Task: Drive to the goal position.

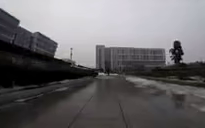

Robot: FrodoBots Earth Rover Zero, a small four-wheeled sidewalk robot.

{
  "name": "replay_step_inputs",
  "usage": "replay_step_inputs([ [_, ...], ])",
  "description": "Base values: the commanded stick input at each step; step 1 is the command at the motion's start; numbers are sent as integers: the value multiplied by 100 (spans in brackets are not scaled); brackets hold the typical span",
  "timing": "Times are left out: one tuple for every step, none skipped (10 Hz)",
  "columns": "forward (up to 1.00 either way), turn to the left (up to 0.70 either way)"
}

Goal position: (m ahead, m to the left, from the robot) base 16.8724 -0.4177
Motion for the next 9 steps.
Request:
replay_step_inputs([
  [100,0],
  [100,0],
  [100,0],
  [100,0],
  [100,0],
  [100,0],
  [100,0],
  [100,0],
  [100,0],
])
